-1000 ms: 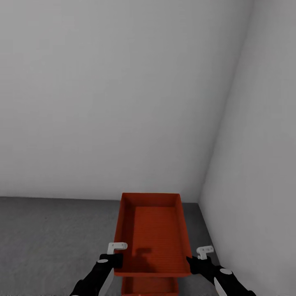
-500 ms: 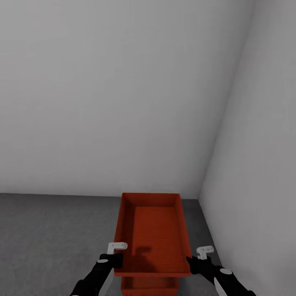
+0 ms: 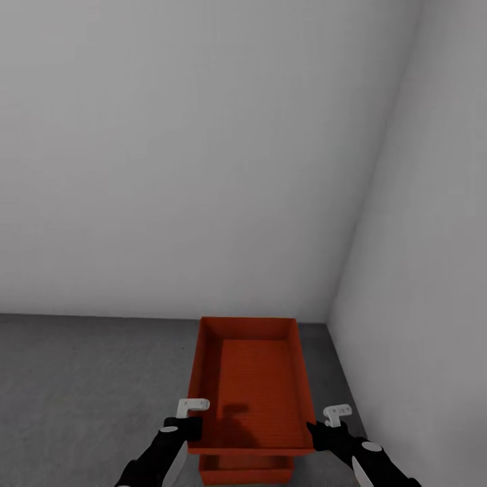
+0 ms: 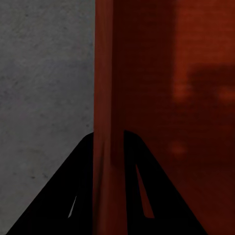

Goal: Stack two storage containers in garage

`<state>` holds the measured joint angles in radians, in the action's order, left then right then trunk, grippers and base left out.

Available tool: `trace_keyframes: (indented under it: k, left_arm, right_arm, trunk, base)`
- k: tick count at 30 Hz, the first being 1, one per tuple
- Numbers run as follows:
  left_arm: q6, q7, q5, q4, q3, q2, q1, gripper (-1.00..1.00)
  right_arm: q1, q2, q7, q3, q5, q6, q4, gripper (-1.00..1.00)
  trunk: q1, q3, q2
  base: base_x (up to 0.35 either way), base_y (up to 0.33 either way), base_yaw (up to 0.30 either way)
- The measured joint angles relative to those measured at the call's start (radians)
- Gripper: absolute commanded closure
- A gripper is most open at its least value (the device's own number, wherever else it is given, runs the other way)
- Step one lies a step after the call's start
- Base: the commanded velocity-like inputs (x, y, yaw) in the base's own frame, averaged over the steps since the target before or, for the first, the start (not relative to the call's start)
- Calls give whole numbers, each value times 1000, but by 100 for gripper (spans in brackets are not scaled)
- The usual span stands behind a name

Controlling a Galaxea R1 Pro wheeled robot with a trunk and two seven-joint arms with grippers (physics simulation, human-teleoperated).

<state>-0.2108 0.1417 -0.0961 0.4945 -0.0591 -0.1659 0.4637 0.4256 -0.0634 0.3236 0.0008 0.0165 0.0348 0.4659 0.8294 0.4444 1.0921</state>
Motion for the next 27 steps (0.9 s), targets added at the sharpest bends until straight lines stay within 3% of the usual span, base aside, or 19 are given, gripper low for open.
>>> trace_keyframes:
  k: [27]
  left_arm:
    - [-1, 2, -1, 1, -2, -1, 0, 100]
  right_arm:
    - [0, 0, 0, 0, 1, 0, 0, 100]
  trunk:
    - [104, 116, 189]
  base:
    - [0, 0, 0]
